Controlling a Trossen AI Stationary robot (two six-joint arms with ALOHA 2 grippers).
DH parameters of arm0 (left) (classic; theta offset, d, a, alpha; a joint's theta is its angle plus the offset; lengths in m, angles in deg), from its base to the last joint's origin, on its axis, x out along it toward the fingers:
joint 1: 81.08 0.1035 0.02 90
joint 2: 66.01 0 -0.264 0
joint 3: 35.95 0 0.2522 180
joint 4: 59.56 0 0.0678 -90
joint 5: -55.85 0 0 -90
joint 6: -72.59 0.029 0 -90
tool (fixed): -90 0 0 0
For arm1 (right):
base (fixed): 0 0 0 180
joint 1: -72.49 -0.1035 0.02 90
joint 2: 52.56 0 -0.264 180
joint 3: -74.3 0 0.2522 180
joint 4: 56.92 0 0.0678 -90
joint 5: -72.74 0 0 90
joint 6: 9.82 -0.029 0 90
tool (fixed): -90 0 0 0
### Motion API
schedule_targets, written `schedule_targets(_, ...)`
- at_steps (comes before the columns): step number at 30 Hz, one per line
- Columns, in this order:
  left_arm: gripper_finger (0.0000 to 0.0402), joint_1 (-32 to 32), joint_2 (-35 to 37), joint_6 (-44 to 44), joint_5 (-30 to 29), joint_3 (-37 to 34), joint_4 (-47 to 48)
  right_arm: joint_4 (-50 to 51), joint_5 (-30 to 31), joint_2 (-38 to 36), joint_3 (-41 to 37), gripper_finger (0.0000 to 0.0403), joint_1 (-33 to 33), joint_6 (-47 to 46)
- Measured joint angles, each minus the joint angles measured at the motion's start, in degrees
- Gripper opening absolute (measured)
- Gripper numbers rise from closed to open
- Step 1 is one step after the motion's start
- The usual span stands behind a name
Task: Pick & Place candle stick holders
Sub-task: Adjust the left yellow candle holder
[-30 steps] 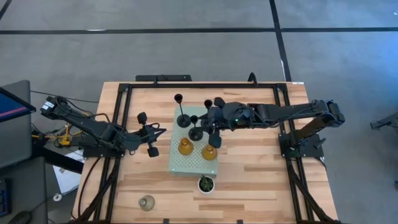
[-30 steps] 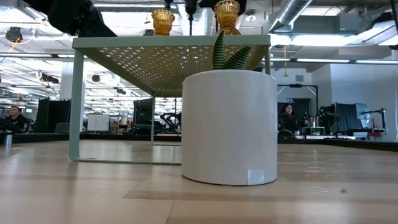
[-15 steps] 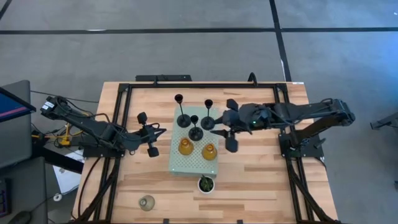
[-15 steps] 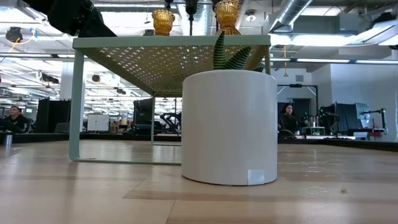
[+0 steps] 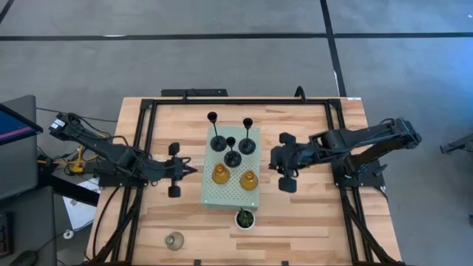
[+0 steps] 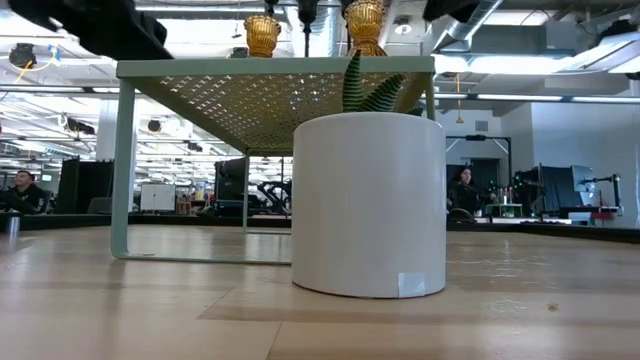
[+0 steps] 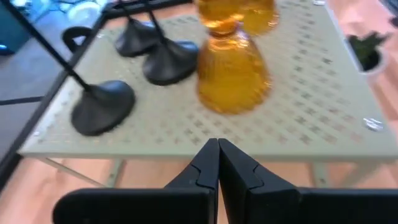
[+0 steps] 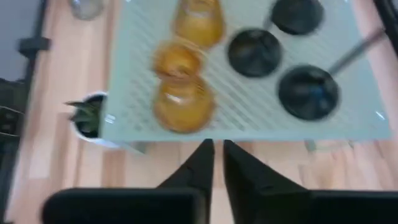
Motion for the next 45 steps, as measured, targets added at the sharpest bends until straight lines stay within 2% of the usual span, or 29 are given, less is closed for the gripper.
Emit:
schedule_targets(3, 0.0005, -2.3, 2.2, -2.0, 0.2, 0.0, 2.6, -0.2, 0.0, 0.7, 0.1, 0.0006, -2.0, 0.0)
schedule_targets(7, 0.0005, -5.7, 4.2, -2.1, 0.1, 0.0, 1.9, -3.6, 0.0, 2.5, 0.1, 0.0009, -4.7, 0.0)
schedule_targets(10, 0.0005, -6.7, 4.5, -2.0, -2.1, 0.0, 1.4, -7.7, 0.1, 3.9, 0.2, 0.0002, -6.3, 0.0)
schedule_targets(24, 0.0005, -6.8, -1.7, 6.0, -2.7, 0.1, -12.9, -21.6, 0.2, 15.4, 0.2, 0.0000, -8.5, -1.0)
schedule_targets(28, 0.0005, -6.8, -2.9, 5.8, -2.7, 0.0, -12.7, -22.8, 2.5, 17.4, 0.1, 0.0000, -8.4, -3.4)
schedule_targets(37, 0.0005, -6.8, -3.1, 5.6, -3.0, 0.0, -12.9, -21.8, 11.0, 16.5, 0.2, 0.0000, -8.8, -6.0)
schedule_targets(45, 0.0005, -6.8, -3.1, 5.6, -3.1, 0.0, -13.0, -19.2, 14.2, 16.6, 0.2, 0.0000, -8.3, -6.0)
